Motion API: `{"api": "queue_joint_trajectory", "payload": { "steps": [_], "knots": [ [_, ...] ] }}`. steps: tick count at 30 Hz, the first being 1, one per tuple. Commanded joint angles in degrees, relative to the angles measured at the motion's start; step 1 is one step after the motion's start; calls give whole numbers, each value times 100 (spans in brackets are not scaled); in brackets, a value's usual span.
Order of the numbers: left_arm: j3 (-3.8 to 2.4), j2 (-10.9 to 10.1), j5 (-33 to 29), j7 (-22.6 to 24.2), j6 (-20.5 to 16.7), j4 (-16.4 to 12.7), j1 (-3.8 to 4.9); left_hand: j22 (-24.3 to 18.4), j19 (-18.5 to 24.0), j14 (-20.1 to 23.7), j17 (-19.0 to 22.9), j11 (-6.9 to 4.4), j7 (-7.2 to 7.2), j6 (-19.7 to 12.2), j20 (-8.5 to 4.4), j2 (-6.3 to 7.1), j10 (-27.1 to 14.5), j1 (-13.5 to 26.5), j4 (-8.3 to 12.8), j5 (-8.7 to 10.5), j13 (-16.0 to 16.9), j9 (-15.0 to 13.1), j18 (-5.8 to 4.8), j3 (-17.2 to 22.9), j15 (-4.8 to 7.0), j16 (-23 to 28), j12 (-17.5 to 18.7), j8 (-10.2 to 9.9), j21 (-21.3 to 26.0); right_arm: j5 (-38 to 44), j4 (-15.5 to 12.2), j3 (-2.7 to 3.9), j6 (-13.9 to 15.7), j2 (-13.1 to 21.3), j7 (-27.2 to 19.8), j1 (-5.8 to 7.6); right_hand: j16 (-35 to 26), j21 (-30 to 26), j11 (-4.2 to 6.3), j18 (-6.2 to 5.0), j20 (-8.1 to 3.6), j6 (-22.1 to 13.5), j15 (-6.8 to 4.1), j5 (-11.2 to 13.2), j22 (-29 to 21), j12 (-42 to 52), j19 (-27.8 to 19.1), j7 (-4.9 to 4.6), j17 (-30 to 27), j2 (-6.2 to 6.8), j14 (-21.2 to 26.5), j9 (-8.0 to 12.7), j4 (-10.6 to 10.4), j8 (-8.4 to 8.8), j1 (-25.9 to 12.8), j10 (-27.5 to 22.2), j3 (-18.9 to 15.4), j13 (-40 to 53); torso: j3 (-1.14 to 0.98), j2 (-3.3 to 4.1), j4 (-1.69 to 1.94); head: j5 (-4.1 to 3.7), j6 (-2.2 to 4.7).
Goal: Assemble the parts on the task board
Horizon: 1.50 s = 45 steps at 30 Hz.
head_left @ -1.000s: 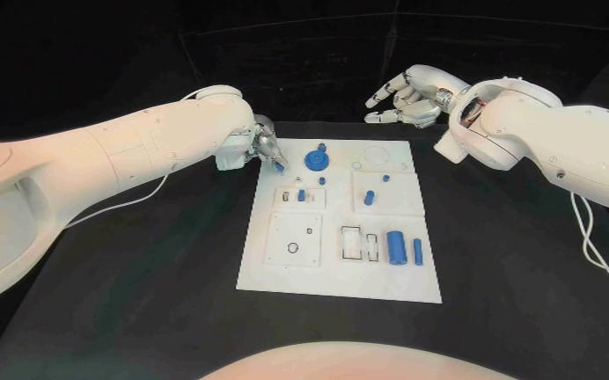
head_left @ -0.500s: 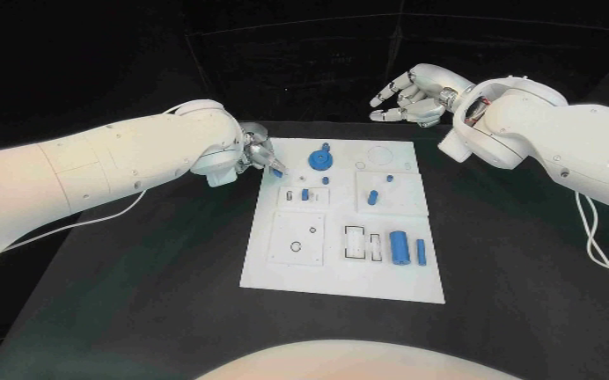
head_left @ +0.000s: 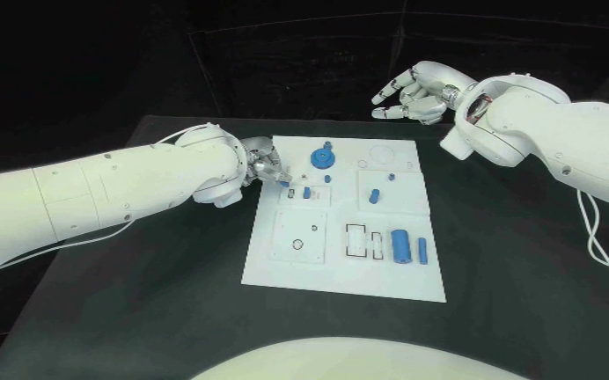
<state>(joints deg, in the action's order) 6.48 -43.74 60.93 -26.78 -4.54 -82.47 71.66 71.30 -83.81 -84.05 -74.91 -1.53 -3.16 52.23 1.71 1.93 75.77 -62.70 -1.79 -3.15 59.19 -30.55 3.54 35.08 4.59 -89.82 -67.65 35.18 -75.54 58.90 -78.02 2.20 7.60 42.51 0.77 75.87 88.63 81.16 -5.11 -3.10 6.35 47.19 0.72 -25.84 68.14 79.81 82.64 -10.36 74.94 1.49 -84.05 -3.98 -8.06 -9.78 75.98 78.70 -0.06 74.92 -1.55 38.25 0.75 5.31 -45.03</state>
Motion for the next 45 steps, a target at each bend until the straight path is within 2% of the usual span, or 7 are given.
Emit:
{"api": "queue_joint_trajectory", "payload": {
  "steps": [1, 8, 16, 45],
  "knots": [
    [2, -8, 426, 206, -447, -73, -26, 4, -44, -595, -1509, 9, 30, 5, -30, -2, 42, -51, 635, -10, 8, -7, 58, 672, 21, -18, -9, 38, -16, 3, 7, 3, -32, -5, -43, 12, -21, -18, 6, -92, -15, -30, -30, -13, -3, -23, -28, 22, 1224, -15, -522, 10, -1, -23, 28, -39, -8, 34, 3, 9, -6, -3, -4],
    [20, 11, 498, 181, -428, -131, -93, 12, -48, -595, -1509, 6, 32, 11, -33, 10, 51, -50, 641, -10, 10, -9, 57, 691, 23, -18, -12, 46, -22, 3, 13, 3, -40, -11, -49, 11, -21, -18, 6, -92, -15, -30, -30, -13, -3, -23, -28, 22, 1224, -15, -522, 10, -1, -23, 28, -39, -8, 34, -1, 11, -3, -14, -24],
    [46, 77, 561, 77, -182, -43, -131, 9, -48, -595, -1509, 6, 32, 14, -33, 21, 46, -43, 639, -8, -10, -10, 58, 695, 24, -18, 1, 49, -19, 3, 15, 2, -48, -15, -54, 10, -20, -20, 6, -92, -15, -30, -30, -12, -5, -25, -29, 21, 1226, -10, -522, 10, -8, -25, 21, -40, -15, 32, -3, 9, -5, -14, -41],
    [64, 134, 575, -89, 528, -13, -150, 32, -54, -595, -1509, 2, 39, 22, -33, 63, 37, -37, 654, -7, -67, -13, 52, 705, 23, -18, 40, 61, -36, 3, 22, 2, -91, -20, -53, 8, -20, -20, 6, -92, -15, -30, -30, -12, -5, -25, -29, 21, 1226, -10, -522, 10, -8, -25, 21, -40, -15, 32, -1, 6, -5, -26, -78]
  ]
}}
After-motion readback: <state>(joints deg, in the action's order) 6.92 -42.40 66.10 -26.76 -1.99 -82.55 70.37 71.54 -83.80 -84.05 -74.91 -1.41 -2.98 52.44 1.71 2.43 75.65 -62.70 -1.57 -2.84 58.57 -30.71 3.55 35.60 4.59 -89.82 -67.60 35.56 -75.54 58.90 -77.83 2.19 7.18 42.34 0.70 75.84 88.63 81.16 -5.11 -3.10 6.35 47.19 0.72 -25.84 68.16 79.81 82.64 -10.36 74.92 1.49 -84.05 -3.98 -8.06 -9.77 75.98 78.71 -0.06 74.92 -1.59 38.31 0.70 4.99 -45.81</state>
